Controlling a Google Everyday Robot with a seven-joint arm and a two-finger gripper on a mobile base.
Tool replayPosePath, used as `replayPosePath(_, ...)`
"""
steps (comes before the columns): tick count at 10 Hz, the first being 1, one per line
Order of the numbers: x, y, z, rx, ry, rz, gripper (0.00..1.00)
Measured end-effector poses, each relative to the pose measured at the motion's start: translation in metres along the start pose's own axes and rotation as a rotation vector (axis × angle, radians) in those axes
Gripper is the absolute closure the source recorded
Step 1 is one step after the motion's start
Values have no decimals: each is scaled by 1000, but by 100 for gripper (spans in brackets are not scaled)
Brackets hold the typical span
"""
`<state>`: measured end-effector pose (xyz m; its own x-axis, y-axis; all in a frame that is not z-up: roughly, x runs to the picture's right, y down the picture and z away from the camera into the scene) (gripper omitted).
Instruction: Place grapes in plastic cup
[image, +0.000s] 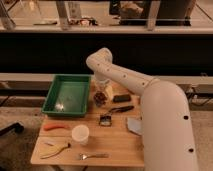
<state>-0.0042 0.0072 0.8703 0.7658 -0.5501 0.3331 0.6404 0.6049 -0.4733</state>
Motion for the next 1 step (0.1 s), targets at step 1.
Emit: replayPosePath(1, -1, 0, -1, 1, 2, -1, 20)
